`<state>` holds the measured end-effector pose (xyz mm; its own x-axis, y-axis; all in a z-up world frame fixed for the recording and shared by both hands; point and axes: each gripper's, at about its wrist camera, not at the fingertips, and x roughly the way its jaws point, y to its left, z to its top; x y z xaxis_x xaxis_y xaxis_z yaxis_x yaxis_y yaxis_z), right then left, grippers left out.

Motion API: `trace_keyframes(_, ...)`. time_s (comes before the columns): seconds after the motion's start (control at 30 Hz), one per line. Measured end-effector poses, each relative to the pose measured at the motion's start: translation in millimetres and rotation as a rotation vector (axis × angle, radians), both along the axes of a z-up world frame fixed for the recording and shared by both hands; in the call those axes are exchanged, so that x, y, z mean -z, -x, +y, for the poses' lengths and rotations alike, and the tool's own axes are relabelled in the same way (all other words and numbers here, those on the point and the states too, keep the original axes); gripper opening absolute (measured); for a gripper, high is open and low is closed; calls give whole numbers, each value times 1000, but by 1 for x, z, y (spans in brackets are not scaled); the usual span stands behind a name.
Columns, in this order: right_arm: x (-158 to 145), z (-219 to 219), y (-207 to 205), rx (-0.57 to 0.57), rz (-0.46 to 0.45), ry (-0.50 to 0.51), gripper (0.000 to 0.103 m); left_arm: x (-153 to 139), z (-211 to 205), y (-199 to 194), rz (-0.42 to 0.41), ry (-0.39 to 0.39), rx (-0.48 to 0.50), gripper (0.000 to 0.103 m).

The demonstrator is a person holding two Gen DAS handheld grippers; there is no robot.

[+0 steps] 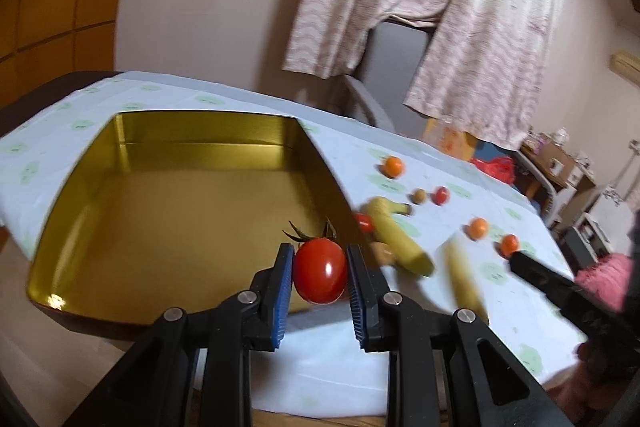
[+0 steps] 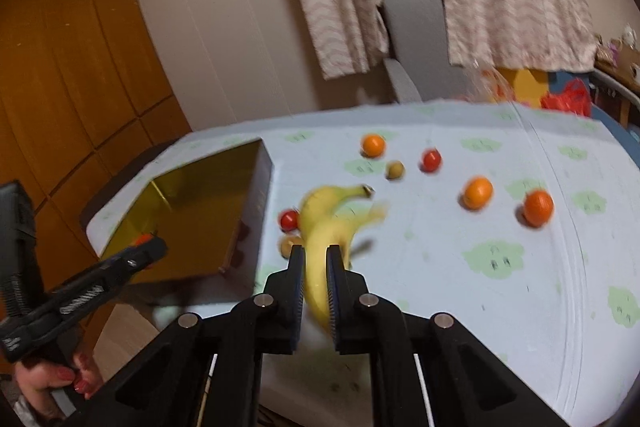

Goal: Organize fruits
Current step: 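Carry the tomato into the tin tray and open the left gripper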

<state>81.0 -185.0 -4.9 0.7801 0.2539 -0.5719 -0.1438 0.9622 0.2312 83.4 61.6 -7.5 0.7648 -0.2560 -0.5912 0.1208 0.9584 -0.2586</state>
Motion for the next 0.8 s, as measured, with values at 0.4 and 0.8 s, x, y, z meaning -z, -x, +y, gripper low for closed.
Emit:
trace_keyframes(0.4, 49, 25, -37, -89, 259, 12, 39, 20, 46, -22, 80, -3, -139, 26)
trace_keyframes(0.8, 83, 27, -49, -53, 344, -125, 37, 27, 75, -30, 114, -21, -209, 26)
